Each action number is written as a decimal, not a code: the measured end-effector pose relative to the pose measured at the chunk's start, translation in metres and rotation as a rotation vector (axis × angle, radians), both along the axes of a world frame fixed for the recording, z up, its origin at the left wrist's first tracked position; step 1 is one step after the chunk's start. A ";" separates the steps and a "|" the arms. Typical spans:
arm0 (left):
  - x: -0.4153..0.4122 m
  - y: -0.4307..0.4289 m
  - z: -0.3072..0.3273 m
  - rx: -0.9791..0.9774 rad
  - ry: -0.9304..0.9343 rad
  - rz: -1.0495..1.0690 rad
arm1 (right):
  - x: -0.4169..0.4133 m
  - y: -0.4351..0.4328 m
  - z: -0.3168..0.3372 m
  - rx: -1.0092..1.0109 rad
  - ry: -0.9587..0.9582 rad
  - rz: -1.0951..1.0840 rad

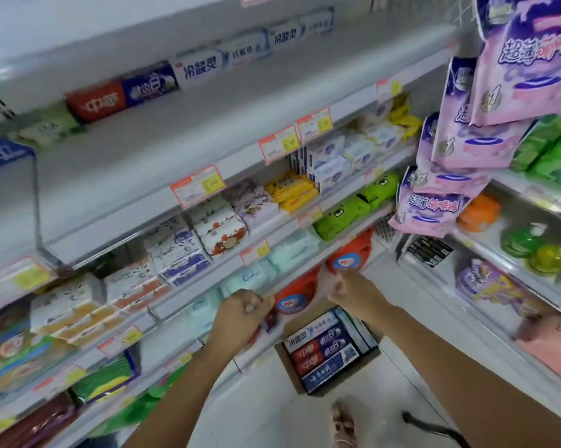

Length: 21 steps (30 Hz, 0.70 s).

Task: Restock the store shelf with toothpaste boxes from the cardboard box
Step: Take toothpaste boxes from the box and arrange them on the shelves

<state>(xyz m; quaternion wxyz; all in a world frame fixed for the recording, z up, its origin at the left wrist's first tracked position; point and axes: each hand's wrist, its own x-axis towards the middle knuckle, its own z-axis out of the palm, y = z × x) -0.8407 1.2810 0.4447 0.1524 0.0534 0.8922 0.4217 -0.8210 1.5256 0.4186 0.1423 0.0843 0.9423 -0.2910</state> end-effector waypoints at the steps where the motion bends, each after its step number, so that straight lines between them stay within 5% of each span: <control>1: -0.003 0.010 -0.017 -0.017 -0.058 0.017 | 0.006 0.013 -0.021 0.020 -0.071 -0.015; 6: -0.011 0.050 -0.096 -0.180 -0.220 0.041 | 0.020 0.060 -0.113 0.095 -0.290 -0.059; 12: -0.011 0.081 -0.180 -0.216 -0.353 0.087 | 0.029 0.089 -0.216 -0.046 -0.555 -0.224; 21: -0.013 0.100 -0.313 -0.310 -0.578 -0.002 | 0.043 0.072 -0.339 -0.788 -0.672 -1.062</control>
